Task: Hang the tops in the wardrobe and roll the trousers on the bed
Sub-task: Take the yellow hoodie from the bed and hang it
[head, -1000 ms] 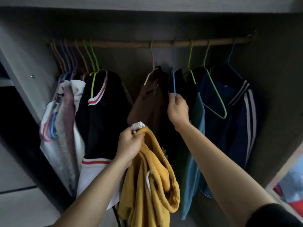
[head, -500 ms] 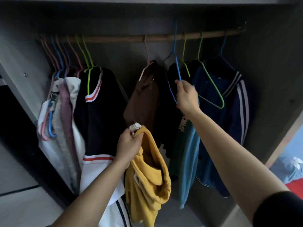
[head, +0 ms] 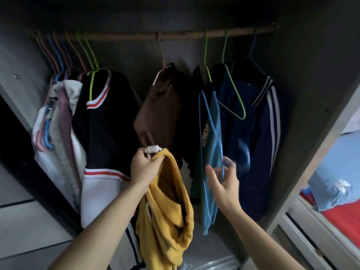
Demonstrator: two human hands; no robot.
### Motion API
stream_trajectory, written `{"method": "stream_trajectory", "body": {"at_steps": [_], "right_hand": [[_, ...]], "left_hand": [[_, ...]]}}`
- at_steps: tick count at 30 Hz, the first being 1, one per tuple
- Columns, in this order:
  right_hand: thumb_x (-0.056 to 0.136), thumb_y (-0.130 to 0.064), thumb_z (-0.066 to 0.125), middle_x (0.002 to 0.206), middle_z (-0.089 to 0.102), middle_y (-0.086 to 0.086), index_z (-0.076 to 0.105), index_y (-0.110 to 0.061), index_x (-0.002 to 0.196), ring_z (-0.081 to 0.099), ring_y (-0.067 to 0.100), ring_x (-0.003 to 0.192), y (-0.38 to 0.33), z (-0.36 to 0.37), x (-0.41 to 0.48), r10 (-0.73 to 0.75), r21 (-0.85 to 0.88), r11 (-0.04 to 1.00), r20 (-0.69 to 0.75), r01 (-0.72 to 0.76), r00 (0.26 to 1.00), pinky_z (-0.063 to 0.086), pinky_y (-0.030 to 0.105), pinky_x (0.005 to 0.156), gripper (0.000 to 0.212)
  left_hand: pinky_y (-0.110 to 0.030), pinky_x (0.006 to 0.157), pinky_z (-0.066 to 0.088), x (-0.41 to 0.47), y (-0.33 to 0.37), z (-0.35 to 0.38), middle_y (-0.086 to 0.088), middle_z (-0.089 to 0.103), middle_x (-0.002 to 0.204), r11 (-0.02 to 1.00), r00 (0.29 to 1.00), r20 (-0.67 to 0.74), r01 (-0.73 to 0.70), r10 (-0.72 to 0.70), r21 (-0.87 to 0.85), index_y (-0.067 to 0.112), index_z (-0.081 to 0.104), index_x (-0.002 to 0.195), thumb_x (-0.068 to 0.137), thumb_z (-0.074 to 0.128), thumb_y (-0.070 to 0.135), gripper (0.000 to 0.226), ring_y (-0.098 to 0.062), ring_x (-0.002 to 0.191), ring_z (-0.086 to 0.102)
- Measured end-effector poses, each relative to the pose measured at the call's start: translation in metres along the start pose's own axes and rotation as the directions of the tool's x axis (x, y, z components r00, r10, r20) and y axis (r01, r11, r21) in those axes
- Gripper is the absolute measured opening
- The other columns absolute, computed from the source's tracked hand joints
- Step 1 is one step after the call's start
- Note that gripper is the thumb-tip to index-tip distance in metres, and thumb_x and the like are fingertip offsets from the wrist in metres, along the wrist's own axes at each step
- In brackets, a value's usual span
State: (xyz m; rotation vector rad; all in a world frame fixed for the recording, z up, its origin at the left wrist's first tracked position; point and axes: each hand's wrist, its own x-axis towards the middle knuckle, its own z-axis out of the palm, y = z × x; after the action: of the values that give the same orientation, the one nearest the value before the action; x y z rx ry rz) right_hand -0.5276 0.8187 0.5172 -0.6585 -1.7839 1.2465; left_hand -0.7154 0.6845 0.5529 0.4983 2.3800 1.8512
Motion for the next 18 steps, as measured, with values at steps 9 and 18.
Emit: {"method": "stream_trajectory", "body": {"at_steps": [9, 18], "right_hand": [[0.099, -0.029, 0.058, 0.062, 0.058, -0.017, 0.074, -0.029, 0.11, 0.051, -0.001, 0.058, 0.007, -0.065, -0.033, 0.073, -0.009, 0.997, 0.179, -0.072, 0.981, 0.039, 0.015, 0.057, 0.019], [0.094, -0.038, 0.06, 0.047, 0.055, -0.01, 0.077, -0.03, 0.071, 0.042, 0.002, 0.042, -0.024, -0.13, -0.053, 0.172, -0.34, 0.939, 0.305, -0.062, 0.937, 0.032, 0.013, 0.045, 0.03]], "left_hand": [[-0.03, 0.073, 0.046, -0.009, -0.019, 0.022, 0.006, 0.065, 0.095, 0.949, 0.998, 0.032, -0.058, 0.051, 0.311, 0.023, 0.061, 0.101, 0.082, 0.072, 0.041, 0.028, -0.019, 0.089, 0.062], [-0.033, 0.066, 0.041, -0.028, -0.028, 0.043, -0.009, 0.068, 0.103, 0.904, 0.996, 0.025, -0.09, 0.088, 0.418, 0.017, 0.049, 0.109, 0.086, 0.07, 0.037, 0.037, -0.035, 0.096, 0.065]]}}
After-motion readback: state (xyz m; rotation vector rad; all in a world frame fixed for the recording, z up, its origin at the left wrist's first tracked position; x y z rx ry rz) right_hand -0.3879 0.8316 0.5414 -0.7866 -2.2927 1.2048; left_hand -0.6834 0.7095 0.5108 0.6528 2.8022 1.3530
